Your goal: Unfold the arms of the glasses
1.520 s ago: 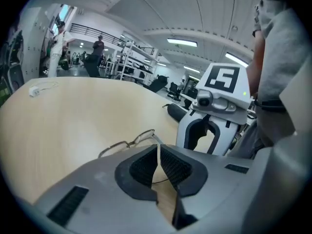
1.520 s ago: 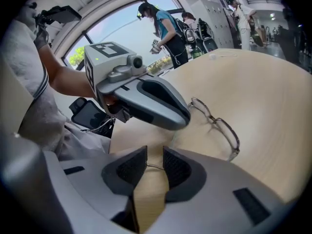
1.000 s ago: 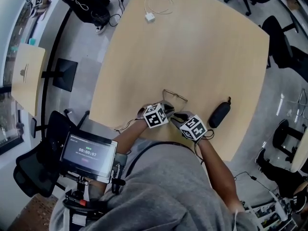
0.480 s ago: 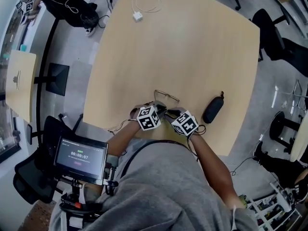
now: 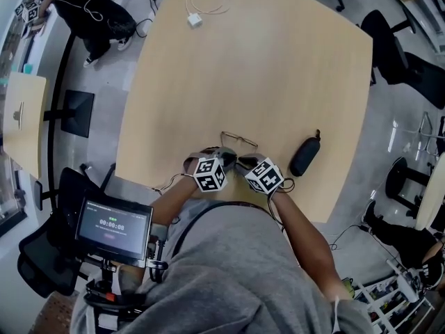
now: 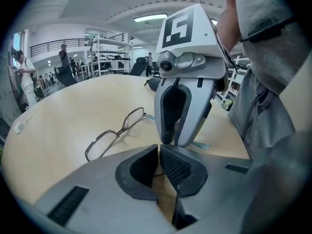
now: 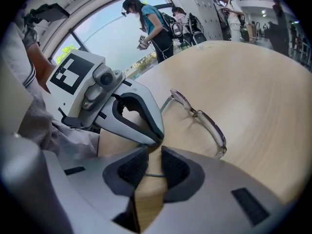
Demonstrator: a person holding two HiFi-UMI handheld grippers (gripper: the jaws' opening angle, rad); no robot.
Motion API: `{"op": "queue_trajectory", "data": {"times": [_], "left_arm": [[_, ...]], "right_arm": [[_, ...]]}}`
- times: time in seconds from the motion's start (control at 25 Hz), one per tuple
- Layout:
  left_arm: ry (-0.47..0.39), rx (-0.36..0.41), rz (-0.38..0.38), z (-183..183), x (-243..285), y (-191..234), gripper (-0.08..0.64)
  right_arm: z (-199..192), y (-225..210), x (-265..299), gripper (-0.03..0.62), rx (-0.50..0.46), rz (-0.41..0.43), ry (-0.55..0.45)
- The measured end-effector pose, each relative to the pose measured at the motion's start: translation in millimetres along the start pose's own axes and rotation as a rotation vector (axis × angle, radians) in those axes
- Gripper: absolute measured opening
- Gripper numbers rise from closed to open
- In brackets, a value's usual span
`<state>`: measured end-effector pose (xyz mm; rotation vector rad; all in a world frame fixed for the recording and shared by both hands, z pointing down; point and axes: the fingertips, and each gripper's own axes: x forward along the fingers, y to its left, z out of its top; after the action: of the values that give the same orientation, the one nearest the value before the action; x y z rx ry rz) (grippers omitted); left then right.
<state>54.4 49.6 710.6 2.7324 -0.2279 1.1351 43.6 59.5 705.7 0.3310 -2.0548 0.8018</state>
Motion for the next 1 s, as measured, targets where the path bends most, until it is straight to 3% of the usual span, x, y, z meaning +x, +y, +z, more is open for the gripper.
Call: {"op": "queue_trajectory", "data": {"times": [1.0], "left_arm": [[-0.010, -0.052, -0.048, -3, 2, 7, 0.018]], "right_arm": [[-4, -9, 2, 0.080, 0.031, -0.037, -0.019]]}}
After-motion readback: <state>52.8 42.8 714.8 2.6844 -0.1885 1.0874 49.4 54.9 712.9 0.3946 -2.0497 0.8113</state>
